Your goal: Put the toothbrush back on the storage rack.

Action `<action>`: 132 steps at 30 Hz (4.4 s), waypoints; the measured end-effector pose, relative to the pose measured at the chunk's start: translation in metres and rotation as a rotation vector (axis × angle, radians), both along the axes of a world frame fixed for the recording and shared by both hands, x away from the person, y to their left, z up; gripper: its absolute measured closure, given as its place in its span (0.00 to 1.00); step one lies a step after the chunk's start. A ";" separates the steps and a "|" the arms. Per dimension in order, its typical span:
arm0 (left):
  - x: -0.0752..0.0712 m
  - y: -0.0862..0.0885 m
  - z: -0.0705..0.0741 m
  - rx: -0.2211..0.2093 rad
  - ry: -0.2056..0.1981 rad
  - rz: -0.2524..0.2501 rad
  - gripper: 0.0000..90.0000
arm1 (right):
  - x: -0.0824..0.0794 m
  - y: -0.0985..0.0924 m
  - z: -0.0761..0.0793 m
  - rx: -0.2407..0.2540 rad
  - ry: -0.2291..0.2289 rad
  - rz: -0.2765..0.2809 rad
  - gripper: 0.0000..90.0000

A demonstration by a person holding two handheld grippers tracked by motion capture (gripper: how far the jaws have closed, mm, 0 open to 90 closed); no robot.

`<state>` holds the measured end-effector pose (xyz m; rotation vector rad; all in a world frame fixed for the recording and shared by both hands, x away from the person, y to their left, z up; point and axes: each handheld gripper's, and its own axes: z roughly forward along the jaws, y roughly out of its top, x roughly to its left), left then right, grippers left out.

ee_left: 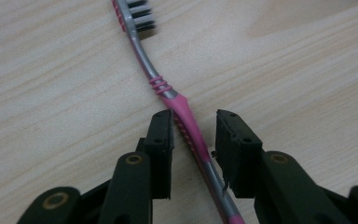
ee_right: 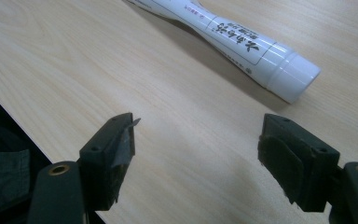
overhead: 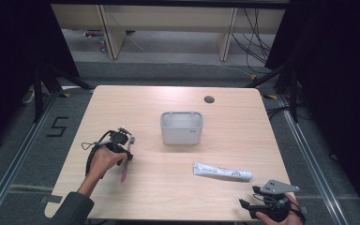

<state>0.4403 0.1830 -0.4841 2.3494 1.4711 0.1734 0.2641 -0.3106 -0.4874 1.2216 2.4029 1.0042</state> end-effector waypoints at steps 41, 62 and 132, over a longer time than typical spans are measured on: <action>0.006 -0.016 0.002 0.137 0.109 -0.131 0.91 | 0.000 0.000 0.001 0.003 -0.014 0.010 0.31; -0.001 0.004 0.047 -0.060 -0.084 -0.159 0.91 | -0.001 -0.001 0.001 0.023 -0.011 -0.006 0.32; 0.018 -0.053 0.126 -0.433 -0.640 0.046 0.91 | 0.000 -0.001 0.002 0.031 -0.018 0.004 0.32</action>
